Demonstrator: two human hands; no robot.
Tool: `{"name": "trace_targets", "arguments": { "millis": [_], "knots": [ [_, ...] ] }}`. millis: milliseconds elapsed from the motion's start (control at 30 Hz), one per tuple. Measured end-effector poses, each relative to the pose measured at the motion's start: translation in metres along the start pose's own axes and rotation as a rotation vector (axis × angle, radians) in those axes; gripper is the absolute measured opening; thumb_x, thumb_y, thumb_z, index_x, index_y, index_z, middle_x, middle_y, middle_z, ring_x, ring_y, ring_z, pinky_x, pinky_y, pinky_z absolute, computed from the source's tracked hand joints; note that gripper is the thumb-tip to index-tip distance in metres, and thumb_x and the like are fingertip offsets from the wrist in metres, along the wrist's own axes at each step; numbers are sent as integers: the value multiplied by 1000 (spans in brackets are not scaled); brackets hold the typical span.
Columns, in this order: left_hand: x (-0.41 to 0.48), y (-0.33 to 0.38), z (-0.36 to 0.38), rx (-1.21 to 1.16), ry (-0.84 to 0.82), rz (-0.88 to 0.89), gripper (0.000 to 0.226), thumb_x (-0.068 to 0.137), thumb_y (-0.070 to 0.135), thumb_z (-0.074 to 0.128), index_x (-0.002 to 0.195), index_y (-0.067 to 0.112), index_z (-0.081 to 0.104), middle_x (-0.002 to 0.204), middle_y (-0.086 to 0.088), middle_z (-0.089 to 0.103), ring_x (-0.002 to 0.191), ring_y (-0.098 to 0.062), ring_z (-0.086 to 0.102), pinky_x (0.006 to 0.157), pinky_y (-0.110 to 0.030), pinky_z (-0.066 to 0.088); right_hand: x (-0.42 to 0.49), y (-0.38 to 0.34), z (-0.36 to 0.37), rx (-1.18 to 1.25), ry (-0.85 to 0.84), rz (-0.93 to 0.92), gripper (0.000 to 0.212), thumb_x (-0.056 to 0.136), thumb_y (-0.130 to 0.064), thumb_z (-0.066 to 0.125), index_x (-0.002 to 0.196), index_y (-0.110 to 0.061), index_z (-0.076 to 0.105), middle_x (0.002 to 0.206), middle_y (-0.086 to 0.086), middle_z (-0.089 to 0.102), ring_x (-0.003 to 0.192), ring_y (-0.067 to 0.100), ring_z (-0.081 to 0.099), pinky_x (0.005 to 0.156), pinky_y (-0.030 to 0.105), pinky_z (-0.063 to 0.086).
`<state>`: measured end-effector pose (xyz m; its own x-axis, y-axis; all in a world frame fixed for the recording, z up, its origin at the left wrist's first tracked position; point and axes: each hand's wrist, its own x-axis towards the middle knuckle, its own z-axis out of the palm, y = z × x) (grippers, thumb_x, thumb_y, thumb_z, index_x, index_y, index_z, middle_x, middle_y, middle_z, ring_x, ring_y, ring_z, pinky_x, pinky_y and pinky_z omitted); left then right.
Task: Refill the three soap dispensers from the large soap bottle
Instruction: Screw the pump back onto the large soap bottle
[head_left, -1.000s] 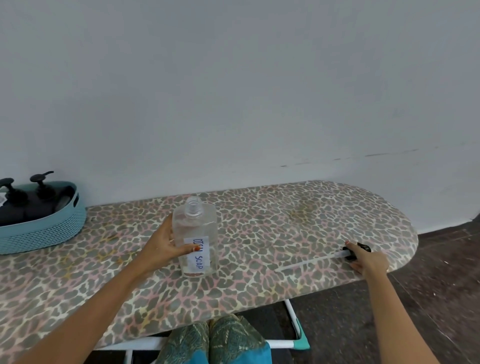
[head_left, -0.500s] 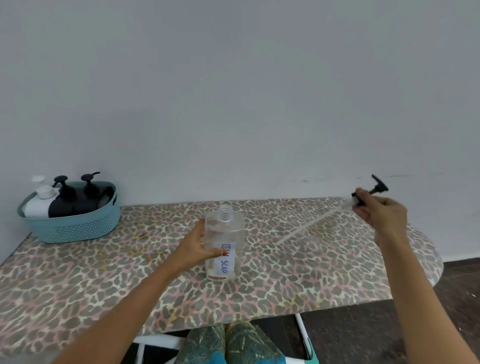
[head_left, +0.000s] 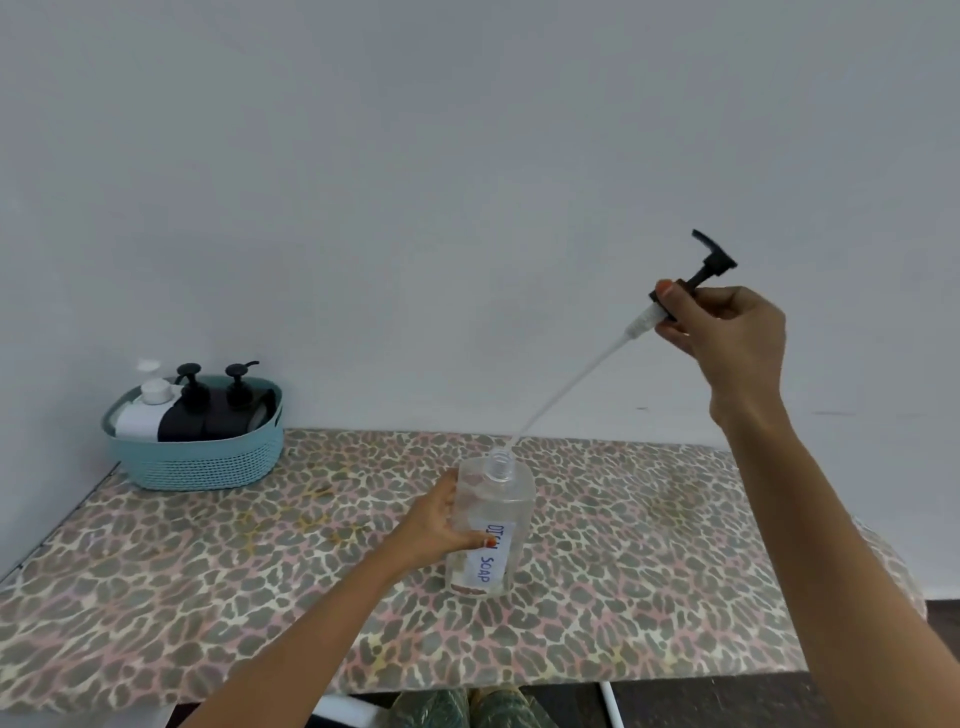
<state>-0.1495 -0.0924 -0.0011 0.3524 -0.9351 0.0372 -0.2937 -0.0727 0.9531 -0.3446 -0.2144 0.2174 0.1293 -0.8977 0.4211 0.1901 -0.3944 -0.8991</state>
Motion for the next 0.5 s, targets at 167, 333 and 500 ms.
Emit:
{"name": "trace_targets", "arguments": {
  "millis": [167, 333, 500],
  "knots": [
    [0, -1, 0, -5, -15, -5, 77, 66, 16, 80, 127, 30, 35, 114, 13, 53, 110, -6, 52, 89, -18, 48, -10, 13, 17, -162, -54, -50, 21, 72, -26, 77, 77, -12, 63, 79, 3, 69, 73, 16, 69, 79, 37, 57],
    [1, -2, 0, 7, -22, 0, 80, 67, 14, 80, 132, 23, 33, 119, 10, 53, 112, -6, 51, 90, -13, 45, -36, 37, 38, -256, -245, -93, 21, 73, -21, 76, 86, -13, 61, 85, -1, 69, 77, 7, 66, 70, 16, 54],
    [1, -2, 0, -1, -6, 14, 74, 67, 12, 80, 123, 30, 35, 113, 14, 55, 107, -5, 55, 83, -9, 48, -72, 79, 53, -298, -429, -72, 28, 74, -14, 75, 97, -12, 58, 84, -12, 63, 79, -3, 62, 68, 7, 50]
  ]
}}
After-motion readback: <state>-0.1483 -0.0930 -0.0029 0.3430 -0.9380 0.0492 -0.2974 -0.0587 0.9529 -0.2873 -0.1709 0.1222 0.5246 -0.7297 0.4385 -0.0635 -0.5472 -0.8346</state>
